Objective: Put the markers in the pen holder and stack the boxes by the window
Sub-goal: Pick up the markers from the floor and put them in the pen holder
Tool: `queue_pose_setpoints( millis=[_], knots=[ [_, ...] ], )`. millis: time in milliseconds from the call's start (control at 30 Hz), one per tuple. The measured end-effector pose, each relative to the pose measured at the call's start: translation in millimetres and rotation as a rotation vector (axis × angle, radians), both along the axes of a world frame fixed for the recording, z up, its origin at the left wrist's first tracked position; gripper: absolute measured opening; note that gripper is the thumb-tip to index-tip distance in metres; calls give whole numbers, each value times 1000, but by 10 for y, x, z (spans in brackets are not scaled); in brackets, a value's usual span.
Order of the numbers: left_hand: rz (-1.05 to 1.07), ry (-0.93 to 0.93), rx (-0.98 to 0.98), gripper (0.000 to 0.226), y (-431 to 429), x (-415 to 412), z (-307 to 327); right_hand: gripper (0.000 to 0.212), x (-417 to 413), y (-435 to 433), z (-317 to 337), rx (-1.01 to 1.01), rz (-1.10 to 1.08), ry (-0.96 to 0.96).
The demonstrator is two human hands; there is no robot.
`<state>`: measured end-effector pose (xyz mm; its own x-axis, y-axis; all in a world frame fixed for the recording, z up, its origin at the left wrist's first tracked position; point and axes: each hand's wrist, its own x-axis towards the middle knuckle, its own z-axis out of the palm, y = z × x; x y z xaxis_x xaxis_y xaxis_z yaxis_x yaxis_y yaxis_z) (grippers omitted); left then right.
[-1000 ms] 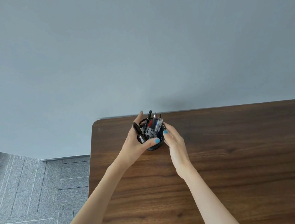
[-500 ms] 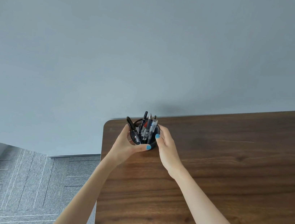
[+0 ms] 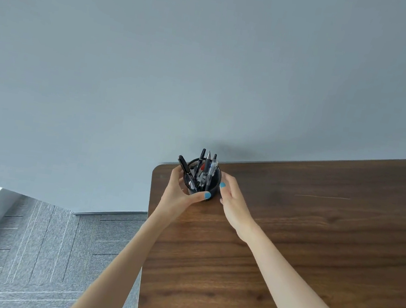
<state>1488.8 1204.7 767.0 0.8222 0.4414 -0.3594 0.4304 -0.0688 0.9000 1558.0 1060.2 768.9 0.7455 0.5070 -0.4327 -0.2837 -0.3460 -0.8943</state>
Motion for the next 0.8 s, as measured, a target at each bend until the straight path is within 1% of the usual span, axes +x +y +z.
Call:
queue_pose_setpoints(
  millis=[67,167,400,500,567,667,800],
  knots=[
    [18,-15,24,91,-8,-77,38,40,-106,-56,-16,-37,-52,3],
    [68,-28,51,87,6,-262,107,38,-311,-123,-2,-64,-80,-4],
    [95,-10,16,46,0,-807,251,30,-940,-161,106,-171,-270,-180],
    [33,1,-11,30,16,-1065,343,26,-1267,-161,213,-157,-301,-181],
    [-25,-14,-36,24,17,-1265,443,25,-1519,-165,311,-145,-304,-196],
    [-114,-22,-57,19,-3,-1627,576,26,-1943,-180,473,-130,-344,-205],
    [-208,-22,-97,15,-87,-2136,665,22,-2514,-241,662,-77,-409,-198]
  ],
)
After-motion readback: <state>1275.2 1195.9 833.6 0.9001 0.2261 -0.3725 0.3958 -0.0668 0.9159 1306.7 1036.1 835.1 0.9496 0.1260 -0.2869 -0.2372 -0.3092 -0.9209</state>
